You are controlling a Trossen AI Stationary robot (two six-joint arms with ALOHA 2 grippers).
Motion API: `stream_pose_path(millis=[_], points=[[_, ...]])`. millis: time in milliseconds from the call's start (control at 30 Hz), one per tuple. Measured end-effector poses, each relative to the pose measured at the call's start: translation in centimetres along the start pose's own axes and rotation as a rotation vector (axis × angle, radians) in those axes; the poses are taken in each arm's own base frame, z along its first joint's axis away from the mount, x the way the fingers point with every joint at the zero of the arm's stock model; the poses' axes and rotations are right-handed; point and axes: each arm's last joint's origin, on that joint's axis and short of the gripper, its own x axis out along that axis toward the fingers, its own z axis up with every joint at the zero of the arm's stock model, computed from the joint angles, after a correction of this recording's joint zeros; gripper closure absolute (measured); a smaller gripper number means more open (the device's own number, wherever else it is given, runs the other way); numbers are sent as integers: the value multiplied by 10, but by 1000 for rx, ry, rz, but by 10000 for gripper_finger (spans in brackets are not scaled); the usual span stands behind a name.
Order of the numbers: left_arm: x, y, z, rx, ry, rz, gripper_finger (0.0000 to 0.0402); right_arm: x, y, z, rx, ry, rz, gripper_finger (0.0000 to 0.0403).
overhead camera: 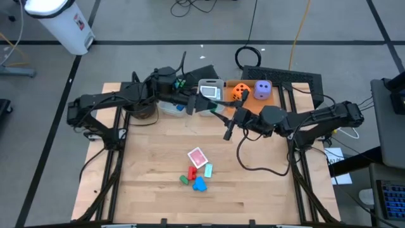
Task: Pick & Place Toys
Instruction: Put the green game piece into the left gray bin
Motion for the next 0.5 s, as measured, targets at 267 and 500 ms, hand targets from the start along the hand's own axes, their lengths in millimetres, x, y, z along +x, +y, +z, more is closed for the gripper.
stream_pose_path(millis=[267, 500], points=[[-1, 3, 2, 76, -5, 14, 173, -2, -2, 1, 26, 0, 1, 277], [-5, 7, 10, 154, -48, 11, 164, -7, -7, 5, 38, 7, -17, 277]])
